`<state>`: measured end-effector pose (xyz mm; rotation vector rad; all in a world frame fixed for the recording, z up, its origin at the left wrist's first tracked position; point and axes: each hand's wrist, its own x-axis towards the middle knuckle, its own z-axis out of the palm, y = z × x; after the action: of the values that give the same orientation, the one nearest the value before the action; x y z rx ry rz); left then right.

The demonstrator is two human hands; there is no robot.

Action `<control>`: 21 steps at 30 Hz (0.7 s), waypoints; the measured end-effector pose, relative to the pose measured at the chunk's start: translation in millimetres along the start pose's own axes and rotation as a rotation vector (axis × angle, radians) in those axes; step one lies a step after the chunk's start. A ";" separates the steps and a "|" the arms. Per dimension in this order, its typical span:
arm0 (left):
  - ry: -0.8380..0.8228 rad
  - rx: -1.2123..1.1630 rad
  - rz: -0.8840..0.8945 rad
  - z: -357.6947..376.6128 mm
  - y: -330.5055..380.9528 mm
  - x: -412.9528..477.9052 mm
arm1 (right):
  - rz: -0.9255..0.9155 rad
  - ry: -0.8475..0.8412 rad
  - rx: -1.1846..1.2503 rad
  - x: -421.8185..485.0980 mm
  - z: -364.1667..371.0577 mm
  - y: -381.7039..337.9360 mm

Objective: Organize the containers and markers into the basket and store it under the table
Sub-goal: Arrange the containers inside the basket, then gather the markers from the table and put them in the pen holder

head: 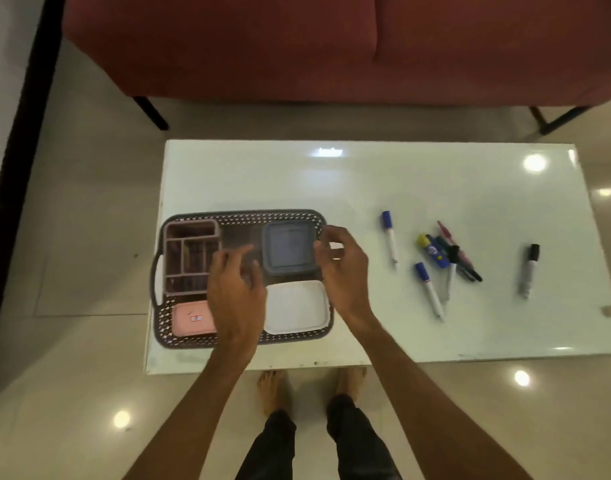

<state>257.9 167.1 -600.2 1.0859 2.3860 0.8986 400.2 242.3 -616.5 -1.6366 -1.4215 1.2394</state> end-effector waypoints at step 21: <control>-0.393 0.198 -0.103 279.8 125.3 -11.2 | 0.192 -0.073 -0.853 41.1 -170.1 158.8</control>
<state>487.9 332.4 -718.1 1.0817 2.2042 0.3758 616.2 267.4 -709.2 -2.3329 -2.0430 0.8172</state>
